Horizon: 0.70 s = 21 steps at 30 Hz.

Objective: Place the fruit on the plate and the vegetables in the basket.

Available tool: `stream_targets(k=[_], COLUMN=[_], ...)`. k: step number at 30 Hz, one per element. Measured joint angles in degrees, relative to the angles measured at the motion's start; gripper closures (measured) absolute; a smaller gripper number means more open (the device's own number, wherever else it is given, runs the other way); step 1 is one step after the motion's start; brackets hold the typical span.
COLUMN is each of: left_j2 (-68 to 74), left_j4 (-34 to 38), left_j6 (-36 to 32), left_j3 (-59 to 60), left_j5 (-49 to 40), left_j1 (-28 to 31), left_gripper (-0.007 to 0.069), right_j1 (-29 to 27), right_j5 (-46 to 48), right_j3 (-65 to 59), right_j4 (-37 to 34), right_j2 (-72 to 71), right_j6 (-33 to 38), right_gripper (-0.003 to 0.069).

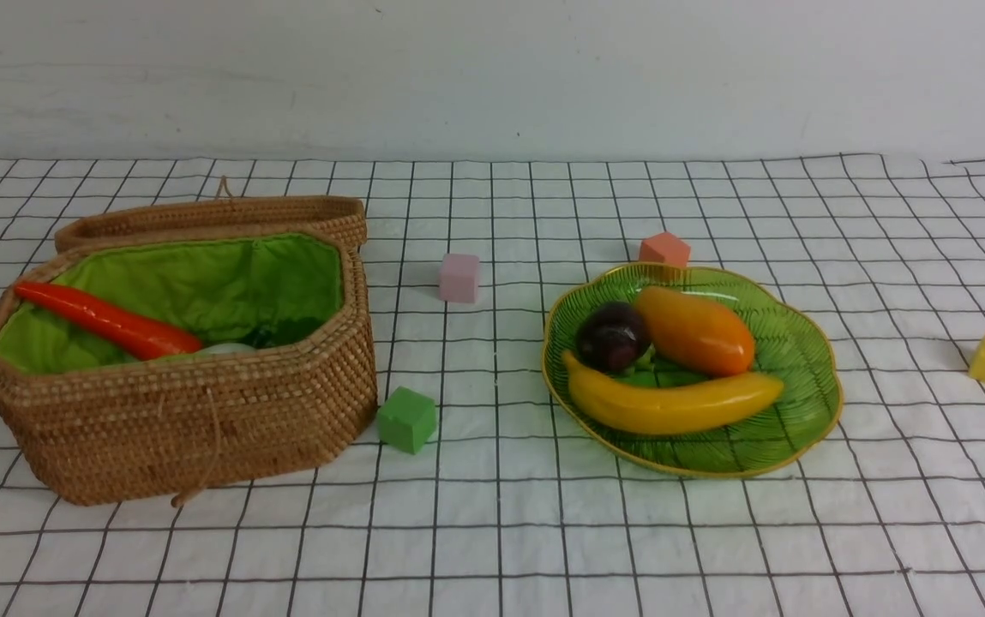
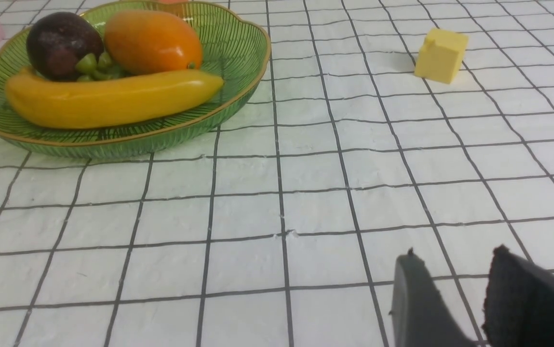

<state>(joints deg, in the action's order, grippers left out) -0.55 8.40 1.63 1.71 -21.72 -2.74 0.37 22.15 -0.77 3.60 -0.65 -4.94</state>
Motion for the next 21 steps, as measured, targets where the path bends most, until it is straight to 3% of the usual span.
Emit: stream_targets(k=[21], left_j2=[0.0], left_j4=[0.0], left_j6=[0.0], left_j3=[0.0], left_j5=[0.0], left_j1=[0.0], left_gripper=[0.0587], right_j1=[0.0], right_j5=[0.0], right_j3=[0.0], right_j4=[0.0], right_j2=[0.0], right_j6=[0.0], right_gripper=[0.0417])
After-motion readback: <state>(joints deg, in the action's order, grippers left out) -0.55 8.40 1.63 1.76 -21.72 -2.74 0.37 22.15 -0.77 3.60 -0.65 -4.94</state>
